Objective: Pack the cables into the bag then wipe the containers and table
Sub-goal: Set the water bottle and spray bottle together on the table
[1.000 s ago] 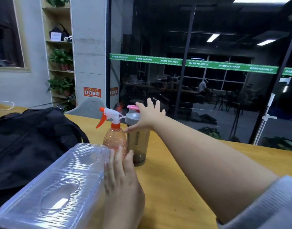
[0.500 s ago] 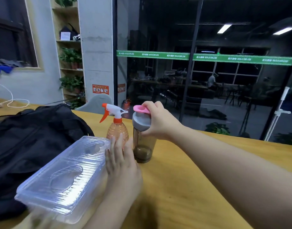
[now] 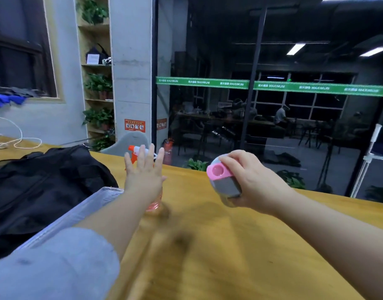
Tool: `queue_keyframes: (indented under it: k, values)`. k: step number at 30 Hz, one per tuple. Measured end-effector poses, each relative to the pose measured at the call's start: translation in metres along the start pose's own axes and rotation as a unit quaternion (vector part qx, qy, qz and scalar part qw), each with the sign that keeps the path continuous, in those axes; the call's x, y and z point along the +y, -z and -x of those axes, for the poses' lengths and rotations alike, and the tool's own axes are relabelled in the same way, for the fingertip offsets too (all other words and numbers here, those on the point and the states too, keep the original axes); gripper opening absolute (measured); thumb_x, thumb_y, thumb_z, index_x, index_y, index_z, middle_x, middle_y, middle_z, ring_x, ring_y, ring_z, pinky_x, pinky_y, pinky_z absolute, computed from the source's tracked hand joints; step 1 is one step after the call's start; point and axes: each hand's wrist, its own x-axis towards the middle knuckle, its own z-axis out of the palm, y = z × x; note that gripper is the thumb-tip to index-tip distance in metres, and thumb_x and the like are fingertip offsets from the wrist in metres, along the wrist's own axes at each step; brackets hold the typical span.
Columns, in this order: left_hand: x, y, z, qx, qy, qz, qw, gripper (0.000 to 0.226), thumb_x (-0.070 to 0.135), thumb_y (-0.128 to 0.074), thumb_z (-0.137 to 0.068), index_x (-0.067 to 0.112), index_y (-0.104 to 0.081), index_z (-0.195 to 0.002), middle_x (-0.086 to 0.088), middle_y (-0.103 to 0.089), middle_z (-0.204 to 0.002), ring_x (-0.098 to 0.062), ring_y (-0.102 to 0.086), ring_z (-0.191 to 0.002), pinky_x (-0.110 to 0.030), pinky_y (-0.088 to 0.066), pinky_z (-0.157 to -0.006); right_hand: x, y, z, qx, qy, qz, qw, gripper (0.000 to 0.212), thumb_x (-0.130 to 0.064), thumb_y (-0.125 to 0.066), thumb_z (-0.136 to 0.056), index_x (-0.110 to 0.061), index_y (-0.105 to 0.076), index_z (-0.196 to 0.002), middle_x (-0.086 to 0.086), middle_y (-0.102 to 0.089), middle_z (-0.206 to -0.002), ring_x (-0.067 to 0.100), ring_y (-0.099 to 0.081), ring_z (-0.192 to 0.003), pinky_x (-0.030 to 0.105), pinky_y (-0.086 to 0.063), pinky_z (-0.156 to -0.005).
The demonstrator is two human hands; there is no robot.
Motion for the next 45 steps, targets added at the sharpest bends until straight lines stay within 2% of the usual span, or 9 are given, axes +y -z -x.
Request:
queue_keyframes:
  k: [5,10,13,15,18,21,33,39,45]
  values:
    - [-0.013,-0.003,-0.017,-0.016,-0.026,-0.09,0.995,0.059,0.029,-0.022,-0.101,0.013,0.012,-0.147,-0.004,0.009,-0.157,-0.026,0.011,-0.143,-0.059,0.0,-0.109,0.008,-0.008,0.019,0.06,0.05,0.033,0.996,0.088,-0.028,-0.088,-0.045,-0.017,-0.048,-0.122,0.006,-0.05,-0.117,0.026,-0.053,-0.104,0.024,-0.052,-0.054]
    - [-0.023,-0.001,-0.035,-0.034,-0.03,-0.133,0.99,0.059,0.017,-0.035,-0.098,0.016,-0.003,-0.148,-0.002,-0.009,-0.156,-0.024,0.005,-0.144,-0.063,0.0,-0.108,0.018,-0.014,0.031,0.073,0.084,0.046,0.993,0.084,-0.024,-0.088,-0.042,-0.015,-0.052,-0.117,0.006,-0.045,-0.116,0.023,-0.04,-0.107,0.027,-0.054,-0.06]
    - [-0.023,0.008,-0.043,-0.028,-0.044,-0.126,0.991,0.047,0.016,-0.047,-0.092,0.021,-0.032,-0.137,0.0,-0.039,-0.136,-0.021,-0.022,-0.138,-0.064,-0.007,-0.106,0.025,-0.015,0.037,0.068,0.078,0.05,0.993,0.085,-0.022,-0.088,-0.041,-0.015,-0.052,-0.117,0.006,-0.044,-0.116,0.023,-0.04,-0.107,0.027,-0.054,-0.063]
    - [-0.022,0.012,-0.046,-0.031,-0.053,-0.118,0.991,0.033,0.016,-0.053,-0.088,0.022,-0.045,-0.119,0.001,-0.045,-0.115,-0.019,-0.043,-0.118,-0.062,-0.02,-0.103,0.029,-0.016,0.041,0.06,0.072,0.047,0.995,0.087,-0.022,-0.088,-0.042,-0.016,-0.049,-0.119,0.006,-0.043,-0.118,0.023,-0.039,-0.109,0.03,-0.056,-0.062]
    - [-0.017,0.018,-0.047,-0.036,-0.083,-0.121,0.989,0.025,0.018,-0.055,-0.088,0.02,-0.047,-0.111,0.001,-0.038,-0.098,-0.019,-0.045,-0.1,-0.045,-0.038,-0.084,0.037,-0.018,0.048,0.052,0.057,0.051,0.996,0.089,-0.024,-0.088,-0.042,-0.015,-0.049,-0.121,0.008,-0.047,-0.117,0.025,-0.039,-0.108,0.031,-0.057,-0.064]
    - [-0.01,0.025,-0.044,-0.018,-0.148,-0.131,0.98,0.024,0.016,-0.053,-0.088,0.019,-0.048,-0.112,-0.001,-0.041,-0.105,-0.02,-0.046,-0.102,-0.034,-0.037,-0.07,0.043,-0.016,0.057,0.046,0.045,0.06,0.996,0.089,-0.026,-0.089,-0.041,-0.015,-0.051,-0.12,0.008,-0.049,-0.116,0.024,-0.04,-0.107,0.03,-0.055,-0.065]
    - [0.051,0.083,-0.027,0.141,-0.264,-0.044,0.953,0.028,0.012,-0.064,-0.078,0.02,-0.056,-0.104,-0.003,-0.047,-0.098,-0.023,-0.048,-0.089,-0.035,-0.036,-0.065,0.083,0.014,0.102,0.025,-0.081,0.071,0.994,0.09,-0.034,-0.088,-0.049,-0.021,-0.042,-0.126,0.009,-0.051,-0.116,0.032,-0.057,-0.103,0.03,-0.055,-0.053]
    - [0.104,0.112,-0.008,0.146,-0.325,0.05,0.933,0.015,0.029,-0.053,-0.09,0.022,-0.055,-0.103,0.0,-0.047,-0.1,-0.021,-0.05,-0.091,-0.033,-0.035,-0.066,0.099,0.043,0.137,-0.02,-0.196,0.046,0.979,0.078,-0.044,-0.068,-0.07,-0.027,-0.029,-0.135,-0.004,-0.029,-0.131,0.02,-0.038,-0.118,0.033,-0.05,-0.078]
    - [0.152,0.134,0.027,0.124,-0.394,0.12,0.903,0.015,0.03,-0.049,-0.092,0.022,-0.055,-0.103,0.002,-0.048,-0.103,-0.02,-0.052,-0.09,-0.036,-0.042,-0.071,0.111,0.072,0.17,-0.077,-0.241,0.063,0.965,0.077,-0.056,-0.063,-0.071,-0.029,-0.026,-0.133,-0.005,-0.032,-0.126,0.019,-0.045,-0.111,0.03,-0.048,-0.077]
